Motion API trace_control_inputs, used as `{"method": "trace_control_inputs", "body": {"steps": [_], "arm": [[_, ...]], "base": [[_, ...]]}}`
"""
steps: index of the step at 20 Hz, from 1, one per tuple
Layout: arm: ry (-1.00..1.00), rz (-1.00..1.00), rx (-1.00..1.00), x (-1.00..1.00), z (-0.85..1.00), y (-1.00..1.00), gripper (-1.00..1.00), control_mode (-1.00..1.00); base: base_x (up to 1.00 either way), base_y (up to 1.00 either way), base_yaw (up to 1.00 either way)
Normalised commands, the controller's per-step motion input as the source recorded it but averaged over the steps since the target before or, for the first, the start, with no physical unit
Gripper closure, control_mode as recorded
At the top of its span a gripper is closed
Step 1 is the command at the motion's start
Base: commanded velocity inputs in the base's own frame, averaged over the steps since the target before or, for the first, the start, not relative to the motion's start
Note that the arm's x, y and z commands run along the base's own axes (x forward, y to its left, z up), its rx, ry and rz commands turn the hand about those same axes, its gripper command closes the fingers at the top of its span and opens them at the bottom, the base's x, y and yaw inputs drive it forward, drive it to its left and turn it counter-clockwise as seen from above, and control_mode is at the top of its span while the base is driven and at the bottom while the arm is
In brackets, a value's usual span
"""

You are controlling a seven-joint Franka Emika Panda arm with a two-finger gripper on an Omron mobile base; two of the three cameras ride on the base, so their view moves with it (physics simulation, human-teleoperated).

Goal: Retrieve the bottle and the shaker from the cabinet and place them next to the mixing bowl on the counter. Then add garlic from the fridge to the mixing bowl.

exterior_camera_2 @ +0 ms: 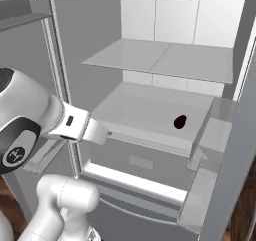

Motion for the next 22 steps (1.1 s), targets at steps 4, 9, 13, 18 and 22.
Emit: {"method": "trace_control_inputs", "body": {"steps": [4, 9, 13, 18, 22], "arm": [[0.00, 0.00, 0.00, 0.00, 0.00, 0.00, 1.00, 1.00], [0.00, 0.00, 0.00, 0.00, 0.00, 0.00, 1.00, 1.00], [0.00, 0.00, 0.00, 0.00, 0.00, 0.00, 1.00, 1.00], [0.00, 0.00, 0.00, 0.00, 0.00, 0.00, 1.00, 1.00], [0.00, 0.00, 0.00, 0.00, 0.00, 0.00, 1.00, 1.00]], "base": [[-1.00, -0.09, 0.00], [-1.00, -0.04, 0.00], [-0.83, 0.20, 0.01], [-0.14, 0.79, 0.08], [0.02, 0.96, 0.29]]}}
